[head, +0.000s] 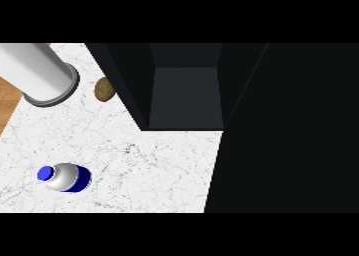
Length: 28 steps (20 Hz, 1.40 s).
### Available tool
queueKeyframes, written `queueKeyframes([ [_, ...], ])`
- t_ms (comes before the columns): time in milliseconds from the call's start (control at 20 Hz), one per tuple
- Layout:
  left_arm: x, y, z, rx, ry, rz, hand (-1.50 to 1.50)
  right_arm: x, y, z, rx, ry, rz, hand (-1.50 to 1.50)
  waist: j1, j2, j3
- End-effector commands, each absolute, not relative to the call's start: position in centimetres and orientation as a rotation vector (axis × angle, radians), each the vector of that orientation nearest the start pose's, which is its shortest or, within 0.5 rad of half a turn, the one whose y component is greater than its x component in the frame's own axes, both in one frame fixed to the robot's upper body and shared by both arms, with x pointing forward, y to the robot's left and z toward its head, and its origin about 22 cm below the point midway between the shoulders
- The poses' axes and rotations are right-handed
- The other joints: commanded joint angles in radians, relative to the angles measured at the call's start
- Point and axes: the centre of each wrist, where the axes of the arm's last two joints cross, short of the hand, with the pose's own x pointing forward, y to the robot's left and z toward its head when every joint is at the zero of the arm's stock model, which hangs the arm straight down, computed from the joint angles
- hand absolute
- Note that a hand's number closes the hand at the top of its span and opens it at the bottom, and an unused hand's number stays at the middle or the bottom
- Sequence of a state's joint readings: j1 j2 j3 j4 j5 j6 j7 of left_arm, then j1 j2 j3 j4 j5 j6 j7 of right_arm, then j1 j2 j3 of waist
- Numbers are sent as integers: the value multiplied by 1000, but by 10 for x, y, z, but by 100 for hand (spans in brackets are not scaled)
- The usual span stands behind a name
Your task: Pick up the bottled water, place it into the cabinet and close the cabinet
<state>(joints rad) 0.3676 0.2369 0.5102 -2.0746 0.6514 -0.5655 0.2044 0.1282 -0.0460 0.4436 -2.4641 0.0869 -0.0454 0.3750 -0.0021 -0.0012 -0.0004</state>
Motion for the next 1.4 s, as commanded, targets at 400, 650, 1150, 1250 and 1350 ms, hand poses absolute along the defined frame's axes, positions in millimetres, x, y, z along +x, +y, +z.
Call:
queueKeyframes([
  [400, 157, 387, 36, -72, -1645, -39, -150, 103, -173, 189, 216, -1990, 203, -150, -10, -1, -1],
  [650, 164, 408, 17, -74, -1585, -46, -150, 103, -179, 185, 207, -1983, 218, -150, -9, 0, 0],
  [1150, 168, 416, -65, -97, -1495, -24, -150, 104, -172, 192, 214, -2008, 205, -150, -13, 1, -2],
  [1250, 182, 422, -69, -113, -1503, -22, -150, 112, -174, 179, 197, -1985, 254, -150, -13, 1, -1],
  [1350, 168, 400, -99, -115, -1515, -23, -150, 109, -167, 175, 218, -1995, 244, -150, -12, 1, -1],
])
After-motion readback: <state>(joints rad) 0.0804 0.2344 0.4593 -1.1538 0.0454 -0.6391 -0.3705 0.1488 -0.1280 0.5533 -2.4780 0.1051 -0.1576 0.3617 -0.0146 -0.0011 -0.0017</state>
